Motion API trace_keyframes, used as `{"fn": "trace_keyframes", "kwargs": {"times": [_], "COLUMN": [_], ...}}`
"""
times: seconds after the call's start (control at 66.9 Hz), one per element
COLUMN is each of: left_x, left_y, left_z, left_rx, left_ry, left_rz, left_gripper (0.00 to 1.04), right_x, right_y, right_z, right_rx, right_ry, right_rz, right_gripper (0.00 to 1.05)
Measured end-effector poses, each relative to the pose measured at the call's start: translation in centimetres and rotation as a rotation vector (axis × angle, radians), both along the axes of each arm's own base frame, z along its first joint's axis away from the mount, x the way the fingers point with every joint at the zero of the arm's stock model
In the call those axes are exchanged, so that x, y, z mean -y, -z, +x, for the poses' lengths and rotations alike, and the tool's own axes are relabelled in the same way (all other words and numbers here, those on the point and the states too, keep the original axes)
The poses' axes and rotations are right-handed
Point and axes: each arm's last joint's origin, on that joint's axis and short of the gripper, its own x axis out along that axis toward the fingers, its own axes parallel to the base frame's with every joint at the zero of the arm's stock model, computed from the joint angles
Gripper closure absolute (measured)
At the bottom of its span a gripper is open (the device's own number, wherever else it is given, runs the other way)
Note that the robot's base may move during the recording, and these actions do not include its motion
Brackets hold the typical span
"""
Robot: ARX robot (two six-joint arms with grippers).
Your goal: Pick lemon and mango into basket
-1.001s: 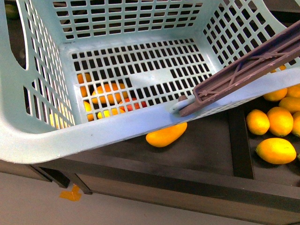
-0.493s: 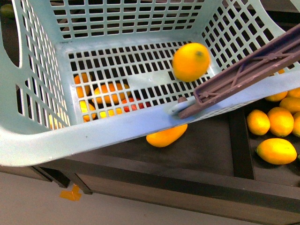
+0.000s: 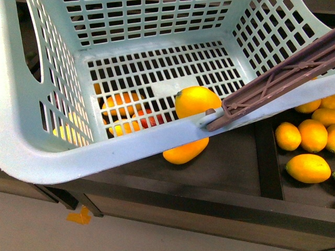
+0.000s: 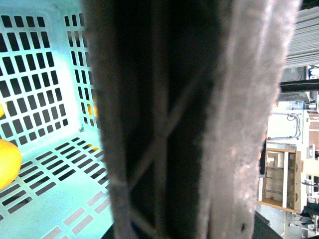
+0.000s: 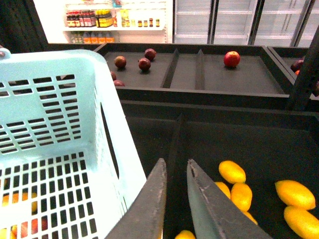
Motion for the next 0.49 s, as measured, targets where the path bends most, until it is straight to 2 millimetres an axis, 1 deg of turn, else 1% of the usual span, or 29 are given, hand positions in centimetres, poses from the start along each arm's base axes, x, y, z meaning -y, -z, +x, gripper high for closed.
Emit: {"fn": "trace_keyframes", "kwargs": {"times": [0.015,0.269,0.448,0.493], "left_x": [0.0,0.0,0.0,0.0], "left_y": [0.0,0.0,0.0,0.0], "left_z": [0.0,0.0,0.0,0.0], "left_rx": [0.000,0.000,-0.002,-0.001], "left_ry": [0.000,-0.001,0.003,0.002], "left_rz": [0.000,0.000,-0.002,-0.001], "left_gripper": [0.90,0.90,0.90,0.90], "right_x": [0.0,0.0,0.0,0.0], "right_y": [0.1,1.6,2.2,2.3], "right_z": [-0.1,-2.9,-4.2,-4.4], "right_rx": [0.000,-0.001,-0.001,0.001], "right_ry": [0.000,0.000,0.000,0.000], "right_rz": [-0.001,-0.003,-0.003,-0.004], "right_gripper": [1.03,1.03,1.03,0.96]}}
